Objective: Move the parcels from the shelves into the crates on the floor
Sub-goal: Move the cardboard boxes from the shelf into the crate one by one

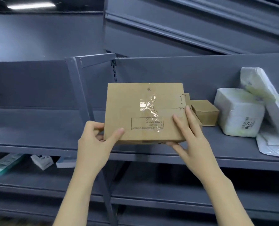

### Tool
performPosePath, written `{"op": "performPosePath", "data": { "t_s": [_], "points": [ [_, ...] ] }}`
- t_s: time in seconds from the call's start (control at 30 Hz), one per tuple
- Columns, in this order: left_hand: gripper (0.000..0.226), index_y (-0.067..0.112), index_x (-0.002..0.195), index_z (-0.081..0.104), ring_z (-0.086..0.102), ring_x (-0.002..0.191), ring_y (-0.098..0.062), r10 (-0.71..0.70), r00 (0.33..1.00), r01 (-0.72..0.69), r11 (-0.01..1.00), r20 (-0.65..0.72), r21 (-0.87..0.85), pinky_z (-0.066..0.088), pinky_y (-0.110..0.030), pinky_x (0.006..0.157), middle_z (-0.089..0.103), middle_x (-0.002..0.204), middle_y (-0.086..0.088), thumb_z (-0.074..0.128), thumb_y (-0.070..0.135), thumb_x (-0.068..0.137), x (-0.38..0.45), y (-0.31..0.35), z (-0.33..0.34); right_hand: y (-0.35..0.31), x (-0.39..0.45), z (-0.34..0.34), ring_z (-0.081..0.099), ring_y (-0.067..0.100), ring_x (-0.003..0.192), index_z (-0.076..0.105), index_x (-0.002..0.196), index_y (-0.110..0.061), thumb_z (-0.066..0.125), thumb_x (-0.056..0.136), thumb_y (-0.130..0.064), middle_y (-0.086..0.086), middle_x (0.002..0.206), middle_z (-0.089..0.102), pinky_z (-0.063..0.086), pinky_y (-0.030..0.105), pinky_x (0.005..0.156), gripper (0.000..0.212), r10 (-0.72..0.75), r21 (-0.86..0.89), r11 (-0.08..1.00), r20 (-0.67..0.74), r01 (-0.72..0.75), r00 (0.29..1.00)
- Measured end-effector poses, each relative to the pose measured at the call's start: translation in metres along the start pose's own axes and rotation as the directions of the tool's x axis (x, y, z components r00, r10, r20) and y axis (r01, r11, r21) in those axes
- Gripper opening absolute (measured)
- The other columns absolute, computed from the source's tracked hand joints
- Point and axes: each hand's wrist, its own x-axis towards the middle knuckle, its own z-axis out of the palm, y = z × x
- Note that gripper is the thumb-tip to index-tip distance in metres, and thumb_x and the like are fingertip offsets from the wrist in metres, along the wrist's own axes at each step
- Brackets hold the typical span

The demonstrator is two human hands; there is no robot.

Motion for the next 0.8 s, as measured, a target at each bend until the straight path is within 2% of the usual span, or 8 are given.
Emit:
{"op": "performPosePath", "data": {
  "t_s": [0.07, 0.2, 0.37, 0.43, 0.5, 0.6, 0.73, 0.8],
  "points": [
    [0.042, 0.028, 0.102, 0.049, 0.06, 0.095, 0.0, -0.039, 0.999, 0.04, 0.999, 0.027, -0.034, 0.046, -0.017, 0.076, 0.063, 0.105, 0.014, 0.078, 0.031, 0.072, -0.001, -0.006, -0.004, -0.009, -0.003, 0.002, -0.002, -0.024, 0.13, 0.031, 0.144, -0.031, 0.075, 0.079, -0.017, -0.004, 0.159, 0.005, 0.03, 0.021, 0.1, 0.08, 0.032, 0.047, 0.998, -0.003, -0.032, 0.999],
    [0.08, 0.031, 0.14, 0.037, 0.056, 0.112, -0.008, -0.096, 0.993, 0.101, 0.992, 0.074, -0.076, 0.042, -0.027, 0.092, 0.058, 0.127, 0.011, 0.078, 0.026, 0.073, -0.01, -0.028, -0.009, -0.026, -0.013, 0.006, 0.0, -0.02, 0.135, 0.011, 0.144, -0.039, 0.076, 0.076, -0.03, -0.018, 0.157, -0.004, 0.013, -0.004, 0.099, 0.095, 0.125, 0.188, 0.973, 0.05, -0.132, 0.991],
    [0.082, 0.027, 0.143, 0.039, 0.055, 0.112, -0.001, -0.033, 0.998, 0.038, 0.995, 0.048, -0.093, 0.042, -0.011, 0.088, 0.054, 0.132, 0.014, 0.078, 0.01, 0.073, -0.015, -0.045, -0.023, -0.04, -0.017, 0.01, 0.032, -0.01, 0.13, -0.019, 0.133, -0.057, 0.072, 0.065, -0.052, -0.041, 0.14, 0.021, 0.031, 0.016, 0.106, 0.114, 0.355, 0.444, 0.814, 0.132, -0.375, 0.926],
    [0.082, 0.028, 0.142, 0.04, 0.055, 0.108, 0.007, 0.019, 0.999, -0.014, 0.996, 0.05, -0.094, 0.041, -0.005, 0.083, 0.055, 0.128, 0.02, 0.078, 0.007, 0.072, -0.014, -0.044, -0.027, -0.042, -0.015, 0.013, 0.04, -0.005, 0.123, -0.013, 0.138, -0.052, 0.074, 0.067, -0.048, -0.035, 0.136, 0.029, 0.035, 0.016, 0.102, 0.112, 0.402, 0.436, 0.801, 0.113, -0.409, 0.908],
    [0.081, 0.034, 0.14, 0.041, 0.053, 0.108, 0.013, 0.093, 0.994, -0.09, 0.995, 0.059, -0.051, 0.041, -0.007, 0.086, 0.053, 0.123, 0.026, 0.077, 0.006, 0.073, -0.014, -0.045, -0.031, -0.044, -0.011, 0.014, 0.044, 0.0, 0.12, 0.012, 0.147, -0.042, 0.076, 0.07, -0.045, -0.022, 0.132, 0.039, 0.041, 0.022, 0.101, 0.1, 0.392, 0.389, 0.84, 0.047, -0.378, 0.919],
    [0.074, 0.044, 0.128, 0.045, 0.054, 0.107, 0.012, 0.153, 0.985, -0.154, 0.988, 0.074, 0.011, 0.042, -0.006, 0.084, 0.054, 0.118, 0.025, 0.076, 0.006, 0.074, -0.012, -0.044, -0.038, -0.05, -0.007, 0.015, 0.045, -0.006, 0.112, 0.037, 0.13, -0.036, 0.08, 0.071, -0.036, -0.023, 0.117, 0.041, 0.043, 0.012, 0.091, 0.073, 0.336, 0.359, 0.882, -0.021, -0.306, 0.942],
    [0.034, 0.041, 0.098, 0.051, 0.057, 0.093, 0.014, 0.09, 0.991, -0.09, 0.996, 0.102, -0.01, 0.042, -0.006, 0.074, 0.061, 0.101, 0.022, 0.066, 0.048, 0.069, -0.013, -0.033, -0.05, -0.056, -0.006, 0.019, 0.039, -0.013, 0.113, 0.027, 0.128, -0.04, 0.08, 0.073, -0.024, -0.038, 0.117, 0.03, 0.033, -0.002, 0.085, 0.078, 0.311, 0.334, 0.903, -0.074, -0.27, 0.947],
    [0.055, 0.032, 0.094, 0.056, 0.058, 0.086, 0.011, 0.073, 0.99, -0.073, 0.997, 0.122, -0.005, 0.041, -0.007, 0.071, 0.065, 0.094, 0.016, 0.048, 0.079, 0.065, -0.012, -0.027, -0.055, -0.056, -0.006, 0.021, 0.038, -0.015, 0.112, 0.025, 0.127, -0.039, 0.08, 0.074, -0.021, -0.038, 0.117, 0.029, 0.031, -0.004, 0.085, 0.078, 0.309, 0.323, 0.908, -0.087, -0.267, 0.947]
  ]
}}
